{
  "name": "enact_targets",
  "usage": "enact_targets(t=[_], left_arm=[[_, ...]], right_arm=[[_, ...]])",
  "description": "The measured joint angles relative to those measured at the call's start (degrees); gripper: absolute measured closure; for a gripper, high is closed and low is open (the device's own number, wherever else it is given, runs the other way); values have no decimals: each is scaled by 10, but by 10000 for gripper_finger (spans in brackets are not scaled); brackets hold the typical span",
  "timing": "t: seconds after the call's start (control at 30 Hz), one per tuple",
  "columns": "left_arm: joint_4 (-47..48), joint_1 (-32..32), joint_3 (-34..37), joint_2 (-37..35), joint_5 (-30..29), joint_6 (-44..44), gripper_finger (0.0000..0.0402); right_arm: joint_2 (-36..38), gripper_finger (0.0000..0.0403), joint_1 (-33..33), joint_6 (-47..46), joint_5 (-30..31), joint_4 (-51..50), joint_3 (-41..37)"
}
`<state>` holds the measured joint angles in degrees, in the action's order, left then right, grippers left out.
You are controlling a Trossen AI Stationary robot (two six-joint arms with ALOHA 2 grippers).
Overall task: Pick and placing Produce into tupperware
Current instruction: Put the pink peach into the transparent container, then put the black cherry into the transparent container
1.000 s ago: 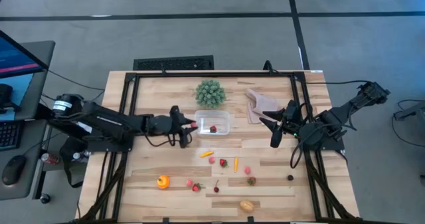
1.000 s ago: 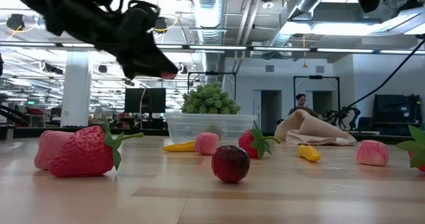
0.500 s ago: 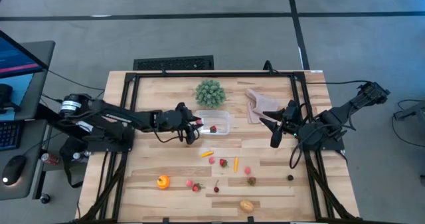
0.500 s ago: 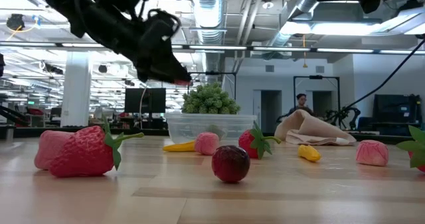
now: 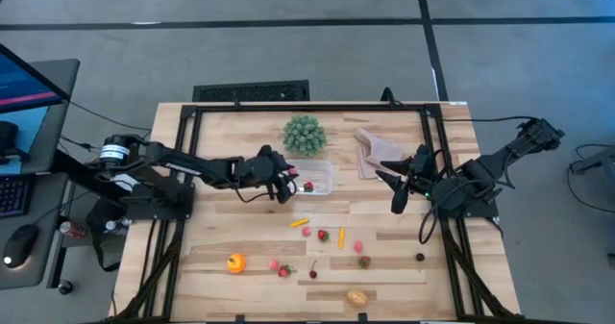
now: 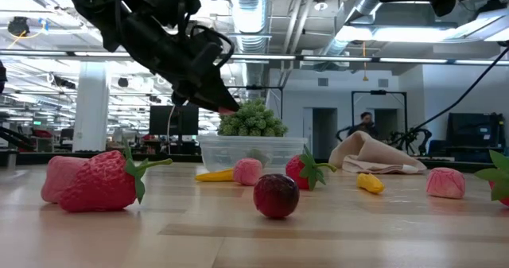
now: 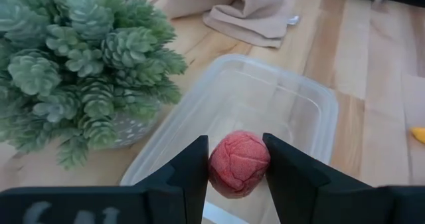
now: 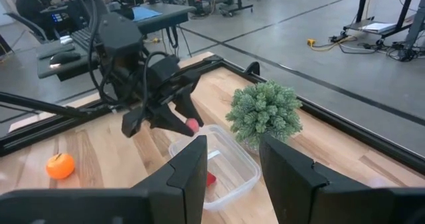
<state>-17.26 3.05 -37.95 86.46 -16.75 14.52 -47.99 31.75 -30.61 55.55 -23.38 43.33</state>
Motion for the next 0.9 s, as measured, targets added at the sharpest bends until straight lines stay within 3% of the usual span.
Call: enact_targets(t=[0.2, 0.63, 0.73, 0.9], left_arm=[[4, 1, 0, 0, 13, 0, 264], [4, 1, 0, -2, 32, -1, 191], [4, 1, 0, -20, 70, -3, 189], [41, 1, 0, -86, 161, -31, 191]], right_arm=[[0, 273, 0, 0, 0, -2, 0], [0, 273, 1, 0, -6, -3, 0], [0, 273, 6, -18, -51, -20, 0], [0, 273, 38, -148, -139, -111, 0]])
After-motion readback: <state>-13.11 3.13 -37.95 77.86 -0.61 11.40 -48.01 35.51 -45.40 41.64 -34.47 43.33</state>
